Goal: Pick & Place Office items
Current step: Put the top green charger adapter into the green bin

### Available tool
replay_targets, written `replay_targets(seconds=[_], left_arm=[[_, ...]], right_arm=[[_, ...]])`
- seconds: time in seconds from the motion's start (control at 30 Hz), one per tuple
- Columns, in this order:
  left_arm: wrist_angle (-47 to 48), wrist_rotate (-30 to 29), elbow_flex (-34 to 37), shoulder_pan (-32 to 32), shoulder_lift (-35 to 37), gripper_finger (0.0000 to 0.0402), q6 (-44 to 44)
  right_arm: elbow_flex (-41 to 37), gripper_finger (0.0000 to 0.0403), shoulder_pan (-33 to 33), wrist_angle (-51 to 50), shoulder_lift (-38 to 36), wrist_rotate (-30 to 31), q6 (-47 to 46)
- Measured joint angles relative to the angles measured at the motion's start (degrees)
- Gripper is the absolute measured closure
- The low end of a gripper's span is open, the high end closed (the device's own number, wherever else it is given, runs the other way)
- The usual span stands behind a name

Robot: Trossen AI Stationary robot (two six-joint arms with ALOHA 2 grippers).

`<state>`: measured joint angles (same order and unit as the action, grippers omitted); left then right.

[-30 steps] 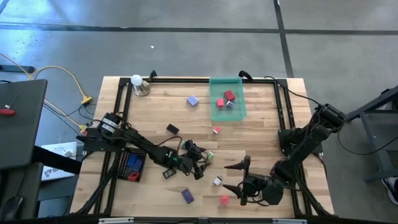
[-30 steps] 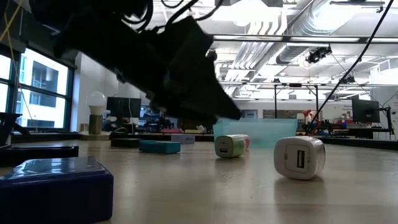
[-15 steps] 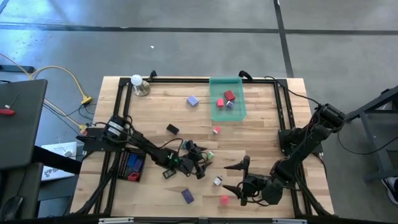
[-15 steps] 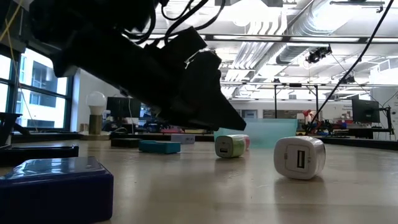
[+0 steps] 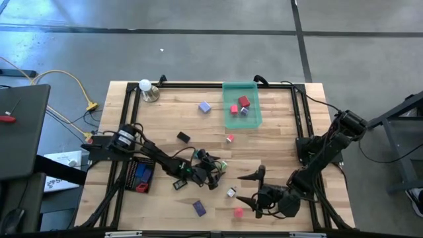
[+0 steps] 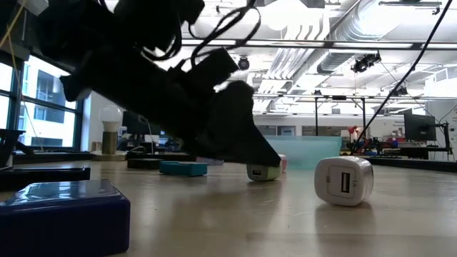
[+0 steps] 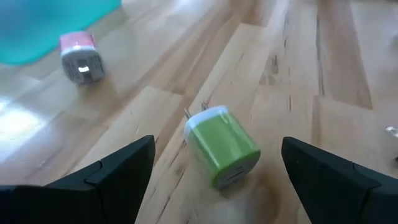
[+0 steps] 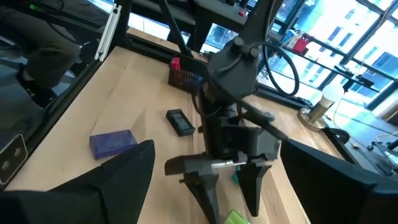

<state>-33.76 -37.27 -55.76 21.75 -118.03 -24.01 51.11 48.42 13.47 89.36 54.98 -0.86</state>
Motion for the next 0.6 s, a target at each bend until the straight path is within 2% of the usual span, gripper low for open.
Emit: replay_targets(seconds=[0.27, 0.4, 0.6], left_arm=[[-2.19, -0.51, -0.32, -0.5, -1.89, 0.006, -0.04], [-2.09, -0.52, -0.34, -0.96, -1.87, 0.0063, -0.02], [-1.14, -0.51, -0.36, -0.89, -1.87, 0.0107, -0.22]], right_arm=[[0.0, 0.0066, -1.32, -0.67, 0.0, -4.19, -1.13], [0.0, 0.0066, -1.33, -1.68, 0.0, -4.43, -2.52], [0.0, 0.0066, -1.35, -2.21, 0.02, -4.41, -2.62]])
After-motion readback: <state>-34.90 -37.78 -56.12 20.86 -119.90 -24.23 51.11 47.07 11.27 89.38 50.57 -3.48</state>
